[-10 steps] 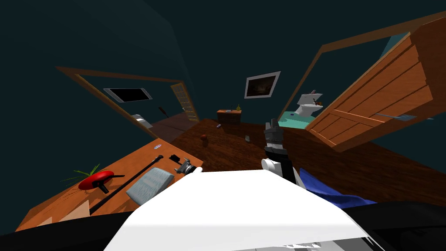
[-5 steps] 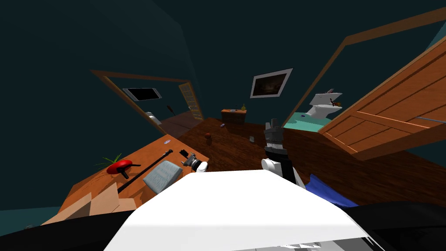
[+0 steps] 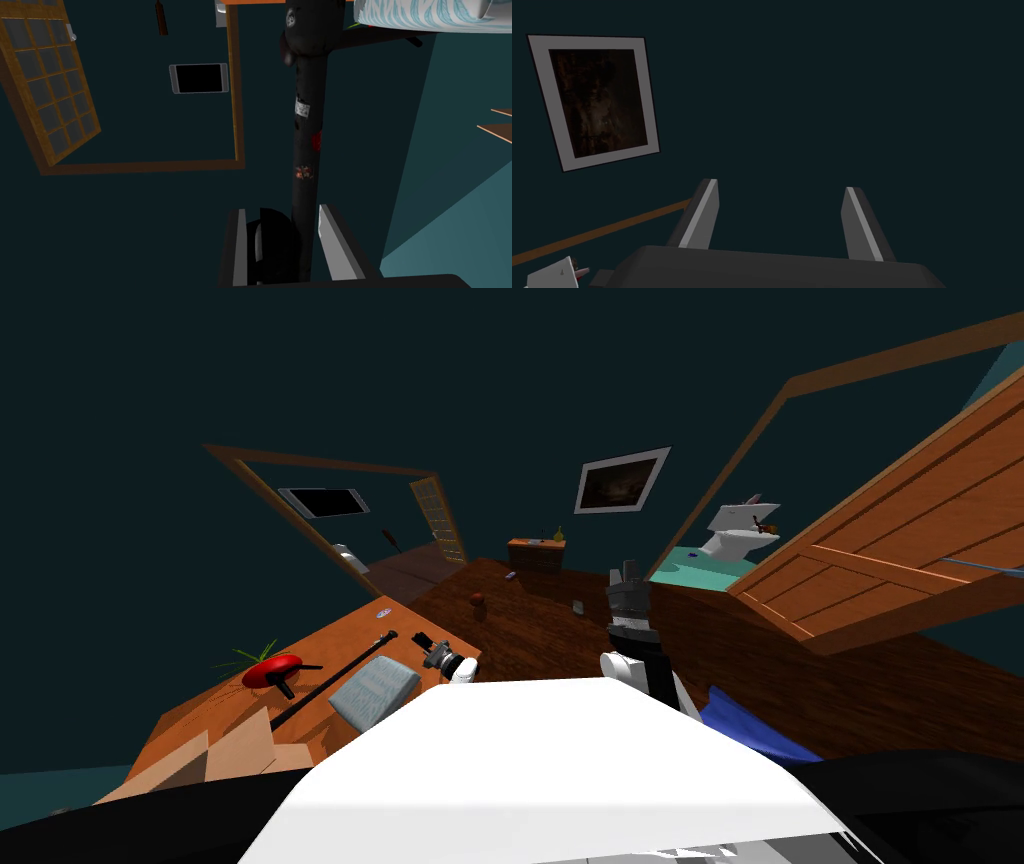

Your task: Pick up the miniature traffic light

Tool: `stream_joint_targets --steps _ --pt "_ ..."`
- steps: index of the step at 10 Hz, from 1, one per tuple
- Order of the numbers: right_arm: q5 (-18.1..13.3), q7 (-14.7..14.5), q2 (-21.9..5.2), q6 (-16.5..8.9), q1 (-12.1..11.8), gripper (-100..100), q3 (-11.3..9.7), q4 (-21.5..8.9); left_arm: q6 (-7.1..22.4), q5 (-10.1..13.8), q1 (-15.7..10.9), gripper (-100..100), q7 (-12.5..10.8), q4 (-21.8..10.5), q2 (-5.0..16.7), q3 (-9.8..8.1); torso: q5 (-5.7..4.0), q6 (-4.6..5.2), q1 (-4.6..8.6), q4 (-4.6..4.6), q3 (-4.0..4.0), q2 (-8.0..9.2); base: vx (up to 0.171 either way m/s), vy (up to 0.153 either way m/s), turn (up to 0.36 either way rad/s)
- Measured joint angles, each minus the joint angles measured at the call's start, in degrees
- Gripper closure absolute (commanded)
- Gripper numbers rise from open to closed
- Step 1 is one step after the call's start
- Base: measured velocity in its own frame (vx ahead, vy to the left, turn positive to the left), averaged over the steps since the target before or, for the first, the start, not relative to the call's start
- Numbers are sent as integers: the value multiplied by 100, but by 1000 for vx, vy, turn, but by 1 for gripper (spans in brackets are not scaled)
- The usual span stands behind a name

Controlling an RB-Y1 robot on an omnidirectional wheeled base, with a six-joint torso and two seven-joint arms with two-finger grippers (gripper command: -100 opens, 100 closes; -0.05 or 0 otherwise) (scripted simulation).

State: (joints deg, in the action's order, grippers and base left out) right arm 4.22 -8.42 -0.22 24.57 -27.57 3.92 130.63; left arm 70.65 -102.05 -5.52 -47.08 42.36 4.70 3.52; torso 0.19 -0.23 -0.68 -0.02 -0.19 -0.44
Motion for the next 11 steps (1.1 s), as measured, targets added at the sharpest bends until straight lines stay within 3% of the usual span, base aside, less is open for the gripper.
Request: stream_joint_targets --steps 1,2,3,6,7,8,10,11 --pt "0 0 0 0 0 0 0 0 0 0 1 100 2 -1 0 0 0 0 0 1 1 1 0 0 0" --pt "0 0 0 0 0 0 0 0 1 0 2 0 3 -3 1 -1 0 1 0 2 2 2 0 0 0" --pt "0 0 0 0 0 0 0 0 1 0 3 100 4 -3 1 -1 0 1 0 2 2 2 21 -84 -204" --pt "0 0 1 0 1 0 -2 0 -134 257 235 100 -255 -76 376 -11 42 27 22 -22 -29 -36 30 -108 -129" --pt "0 0 1 0 0 0 -1 0 -130 289 193 100 -462 -331 442 5 65 33 12 -32 -39 -47 36 -109 -163" --pt "0 0 1 0 1 0 -2 0 -82 363 51 100 -787 -833 557 29 90 45 7 -43 -51 -61 35 -104 -126" --pt "0 0 0 0 0 0 0 0 -187 462 326 100 -825 -548 636 37 104 43 -19 -45 -56 -67 27 -56 -101" --pt "0 0 1 0 1 0 -1 0 -195 530 402 100 -1034 -701 750 63 118 45 -34 -51 -61 -72 60 -146 -282"
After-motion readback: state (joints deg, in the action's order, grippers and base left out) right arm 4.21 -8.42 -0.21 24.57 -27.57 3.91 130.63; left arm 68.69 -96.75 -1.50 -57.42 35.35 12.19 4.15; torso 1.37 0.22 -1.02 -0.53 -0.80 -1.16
